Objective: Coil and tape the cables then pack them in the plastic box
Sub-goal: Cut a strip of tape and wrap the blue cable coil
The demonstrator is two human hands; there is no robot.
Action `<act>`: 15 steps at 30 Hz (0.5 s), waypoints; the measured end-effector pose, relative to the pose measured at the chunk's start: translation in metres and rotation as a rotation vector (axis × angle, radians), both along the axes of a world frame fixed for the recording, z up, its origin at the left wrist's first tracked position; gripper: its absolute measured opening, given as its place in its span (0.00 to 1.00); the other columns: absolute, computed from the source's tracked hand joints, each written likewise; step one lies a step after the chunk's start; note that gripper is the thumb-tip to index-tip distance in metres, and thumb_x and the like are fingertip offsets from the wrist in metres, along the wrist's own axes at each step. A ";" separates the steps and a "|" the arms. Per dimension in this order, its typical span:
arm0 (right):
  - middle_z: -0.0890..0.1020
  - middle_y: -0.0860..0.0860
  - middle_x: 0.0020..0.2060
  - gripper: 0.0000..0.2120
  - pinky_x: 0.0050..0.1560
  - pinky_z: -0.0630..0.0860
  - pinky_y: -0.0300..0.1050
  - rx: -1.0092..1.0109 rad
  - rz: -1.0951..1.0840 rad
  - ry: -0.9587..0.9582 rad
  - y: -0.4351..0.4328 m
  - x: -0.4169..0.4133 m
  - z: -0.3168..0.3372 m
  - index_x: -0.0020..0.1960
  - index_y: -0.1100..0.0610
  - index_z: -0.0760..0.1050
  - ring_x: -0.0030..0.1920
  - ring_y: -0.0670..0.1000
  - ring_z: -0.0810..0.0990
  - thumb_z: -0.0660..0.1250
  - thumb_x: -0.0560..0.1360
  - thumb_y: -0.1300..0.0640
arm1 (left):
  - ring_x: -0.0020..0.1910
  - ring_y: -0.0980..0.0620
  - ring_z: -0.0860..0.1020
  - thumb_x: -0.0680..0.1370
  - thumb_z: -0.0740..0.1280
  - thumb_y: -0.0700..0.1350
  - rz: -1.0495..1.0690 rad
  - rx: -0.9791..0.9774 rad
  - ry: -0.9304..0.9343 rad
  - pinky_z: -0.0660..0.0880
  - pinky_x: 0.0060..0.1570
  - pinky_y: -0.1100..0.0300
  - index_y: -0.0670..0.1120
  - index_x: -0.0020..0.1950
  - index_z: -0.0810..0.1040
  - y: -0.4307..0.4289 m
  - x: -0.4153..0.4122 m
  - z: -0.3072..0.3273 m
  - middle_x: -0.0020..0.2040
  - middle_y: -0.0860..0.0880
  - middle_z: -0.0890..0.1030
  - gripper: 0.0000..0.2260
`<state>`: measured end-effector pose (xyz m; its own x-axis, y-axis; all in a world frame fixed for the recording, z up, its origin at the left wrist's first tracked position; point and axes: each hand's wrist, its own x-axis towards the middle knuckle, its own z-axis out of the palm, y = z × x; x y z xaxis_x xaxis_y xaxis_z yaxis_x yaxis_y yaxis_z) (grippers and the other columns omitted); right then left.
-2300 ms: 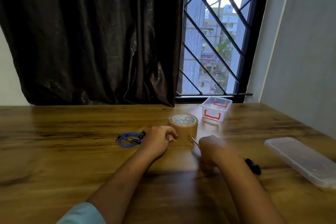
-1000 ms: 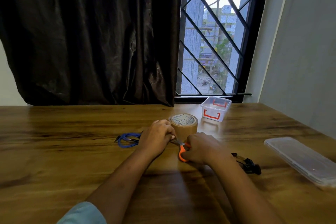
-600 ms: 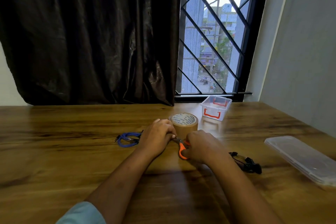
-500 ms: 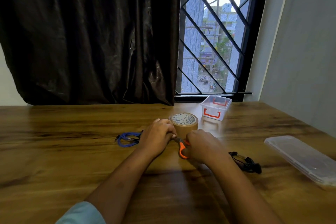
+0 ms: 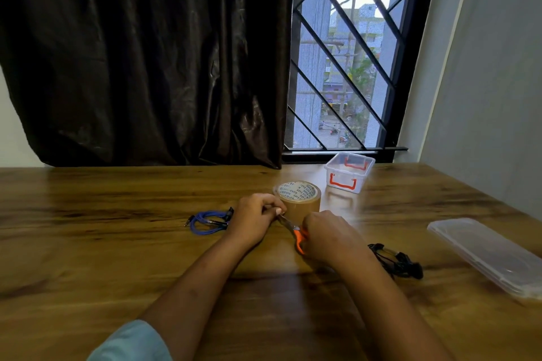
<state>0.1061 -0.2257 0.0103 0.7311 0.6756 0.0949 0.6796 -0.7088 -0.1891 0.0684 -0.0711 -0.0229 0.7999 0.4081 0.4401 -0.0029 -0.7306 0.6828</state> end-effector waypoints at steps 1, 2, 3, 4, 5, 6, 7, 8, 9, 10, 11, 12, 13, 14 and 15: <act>0.74 0.52 0.41 0.09 0.41 0.71 0.44 -0.008 -0.007 0.010 -0.001 -0.001 0.000 0.51 0.57 0.77 0.41 0.52 0.74 0.64 0.76 0.53 | 0.42 0.64 0.77 0.75 0.68 0.39 -0.007 -0.062 -0.017 0.69 0.39 0.72 0.50 0.43 0.83 0.000 0.001 0.000 0.41 0.56 0.82 0.08; 0.75 0.53 0.42 0.09 0.42 0.71 0.44 -0.017 -0.016 0.018 -0.002 -0.001 0.000 0.52 0.56 0.76 0.42 0.53 0.74 0.64 0.75 0.52 | 0.42 0.61 0.78 0.75 0.67 0.37 -0.007 -0.111 -0.034 0.70 0.40 0.69 0.50 0.43 0.83 0.001 0.001 0.000 0.41 0.55 0.82 0.09; 0.76 0.53 0.44 0.10 0.43 0.72 0.45 -0.029 -0.025 0.026 -0.004 -0.002 0.001 0.53 0.55 0.76 0.44 0.53 0.75 0.64 0.74 0.52 | 0.42 0.59 0.78 0.75 0.65 0.35 -0.001 -0.145 -0.042 0.71 0.40 0.67 0.49 0.42 0.83 0.001 0.002 0.000 0.41 0.54 0.81 0.11; 0.77 0.53 0.46 0.11 0.44 0.73 0.46 -0.045 -0.030 0.038 -0.005 -0.003 0.001 0.54 0.54 0.75 0.45 0.53 0.76 0.64 0.73 0.51 | 0.41 0.58 0.77 0.76 0.64 0.33 0.004 -0.171 -0.042 0.71 0.38 0.67 0.49 0.42 0.83 0.001 0.002 0.000 0.42 0.53 0.81 0.12; 0.76 0.52 0.47 0.13 0.45 0.74 0.46 -0.068 -0.031 0.052 -0.007 -0.004 0.002 0.55 0.53 0.74 0.47 0.54 0.76 0.65 0.72 0.50 | 0.40 0.59 0.77 0.76 0.63 0.32 0.003 -0.187 -0.037 0.71 0.37 0.68 0.48 0.43 0.82 0.001 0.003 -0.001 0.42 0.53 0.81 0.13; 0.76 0.52 0.48 0.15 0.46 0.74 0.47 -0.095 -0.029 0.065 -0.008 -0.004 0.002 0.56 0.53 0.72 0.49 0.54 0.76 0.65 0.72 0.48 | 0.40 0.59 0.77 0.76 0.62 0.31 -0.005 -0.195 -0.031 0.70 0.35 0.70 0.47 0.45 0.83 0.001 0.003 -0.001 0.43 0.52 0.82 0.14; 0.75 0.52 0.49 0.17 0.48 0.74 0.47 -0.126 -0.026 0.078 -0.010 -0.005 0.004 0.57 0.52 0.71 0.50 0.54 0.76 0.66 0.71 0.47 | 0.40 0.60 0.77 0.76 0.61 0.30 -0.016 -0.200 -0.027 0.70 0.33 0.72 0.46 0.47 0.83 0.001 0.004 -0.001 0.44 0.51 0.82 0.14; 0.75 0.52 0.49 0.18 0.49 0.75 0.48 -0.153 -0.022 0.091 -0.011 -0.006 0.006 0.57 0.52 0.70 0.51 0.54 0.76 0.66 0.71 0.47 | 0.39 0.60 0.77 0.76 0.60 0.30 -0.028 -0.207 -0.026 0.69 0.32 0.74 0.45 0.48 0.83 0.001 0.004 -0.001 0.44 0.50 0.82 0.15; 0.75 0.51 0.49 0.19 0.49 0.75 0.48 -0.176 -0.017 0.107 -0.012 -0.007 0.007 0.58 0.52 0.70 0.51 0.54 0.76 0.66 0.70 0.47 | 0.40 0.60 0.78 0.75 0.60 0.29 -0.037 -0.209 -0.025 0.70 0.33 0.76 0.44 0.49 0.83 0.002 0.004 -0.001 0.45 0.50 0.82 0.15; 0.75 0.52 0.49 0.19 0.50 0.75 0.48 -0.195 -0.012 0.123 -0.013 -0.007 0.009 0.58 0.52 0.69 0.51 0.54 0.76 0.67 0.70 0.47 | 0.42 0.61 0.78 0.75 0.60 0.29 -0.042 -0.201 -0.020 0.70 0.35 0.76 0.44 0.50 0.82 0.002 0.005 -0.001 0.46 0.51 0.82 0.15; 0.75 0.52 0.50 0.20 0.50 0.76 0.49 -0.210 -0.006 0.137 -0.014 -0.008 0.010 0.58 0.52 0.69 0.51 0.54 0.77 0.67 0.70 0.48 | 0.44 0.61 0.78 0.76 0.61 0.29 -0.043 -0.186 -0.013 0.71 0.37 0.76 0.44 0.50 0.82 0.003 0.005 -0.001 0.47 0.52 0.82 0.15; 0.75 0.52 0.51 0.20 0.51 0.77 0.49 -0.222 0.001 0.149 -0.014 -0.008 0.010 0.59 0.53 0.69 0.51 0.54 0.77 0.68 0.70 0.48 | 0.45 0.60 0.78 0.76 0.61 0.29 -0.042 -0.170 -0.007 0.71 0.40 0.75 0.45 0.50 0.82 0.003 0.005 -0.001 0.48 0.53 0.82 0.15; 0.76 0.52 0.52 0.20 0.51 0.77 0.49 -0.230 0.010 0.160 -0.014 -0.008 0.011 0.59 0.53 0.69 0.51 0.54 0.77 0.69 0.70 0.48 | 0.47 0.60 0.78 0.76 0.61 0.30 -0.040 -0.157 -0.004 0.72 0.43 0.74 0.46 0.50 0.82 0.003 0.005 -0.001 0.49 0.53 0.82 0.15; 0.76 0.53 0.53 0.21 0.51 0.77 0.49 -0.235 0.022 0.171 -0.013 -0.007 0.011 0.59 0.53 0.69 0.51 0.54 0.77 0.69 0.69 0.48 | 0.48 0.60 0.77 0.76 0.61 0.30 -0.038 -0.145 -0.004 0.72 0.45 0.74 0.46 0.49 0.83 0.004 0.006 -0.001 0.49 0.54 0.82 0.15; 0.76 0.53 0.54 0.22 0.49 0.76 0.48 -0.242 0.039 0.179 -0.010 -0.006 0.011 0.59 0.54 0.69 0.50 0.53 0.77 0.70 0.69 0.49 | 0.48 0.61 0.77 0.76 0.61 0.30 -0.035 -0.136 -0.004 0.71 0.44 0.77 0.46 0.49 0.83 0.004 0.006 -0.001 0.48 0.55 0.81 0.16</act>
